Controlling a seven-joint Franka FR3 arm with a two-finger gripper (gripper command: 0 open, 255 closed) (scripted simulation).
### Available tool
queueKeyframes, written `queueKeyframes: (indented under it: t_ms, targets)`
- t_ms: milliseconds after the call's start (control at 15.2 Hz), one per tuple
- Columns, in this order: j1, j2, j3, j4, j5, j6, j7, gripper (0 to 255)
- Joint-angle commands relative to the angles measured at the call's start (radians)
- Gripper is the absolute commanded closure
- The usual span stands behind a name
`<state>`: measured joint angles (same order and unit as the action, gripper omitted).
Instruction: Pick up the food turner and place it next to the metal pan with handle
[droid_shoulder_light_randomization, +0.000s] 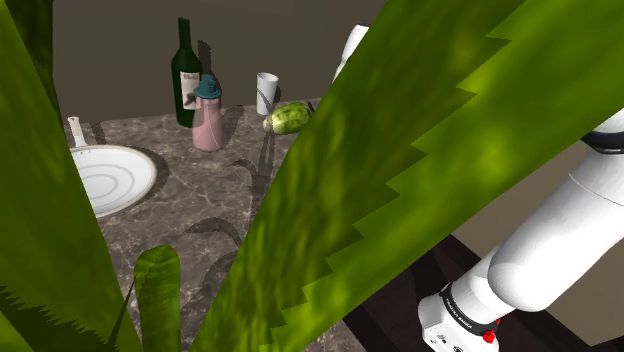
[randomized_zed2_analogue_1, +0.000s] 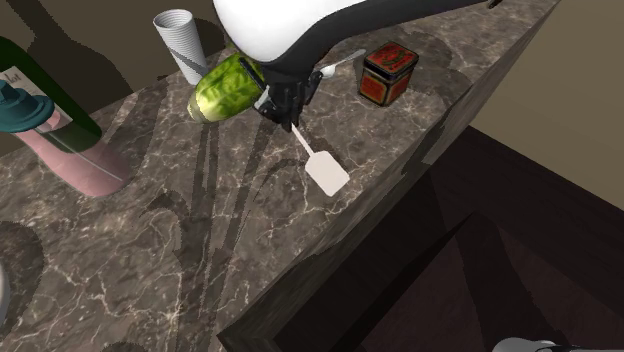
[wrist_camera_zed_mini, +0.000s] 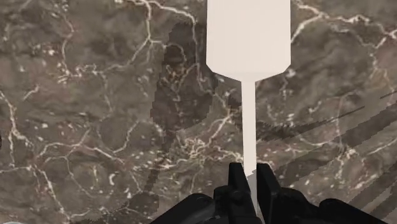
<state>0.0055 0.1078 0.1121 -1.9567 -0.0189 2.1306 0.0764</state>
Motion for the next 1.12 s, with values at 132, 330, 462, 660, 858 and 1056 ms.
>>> queueKeyframes:
  t_ms: [132,330,462,660,858,1056]
  targets:
    - [0.000,-0.019,0.000,0.030,0.003,-0.050,-0.002,255]
    - [0.025,-0.010,0.021,0.046,-0.004,-0.057,0.047,255]
    - [0.051,0.004,0.040,0.064,-0.012,-0.062,0.095,255]
    - [0.091,0.032,0.069,0.100,-0.026,-0.072,0.168,255]
    - [0.132,0.068,0.095,0.147,-0.043,-0.086,0.240,255]
    - [0.175,0.113,0.118,0.206,-0.062,-0.104,0.311,255]
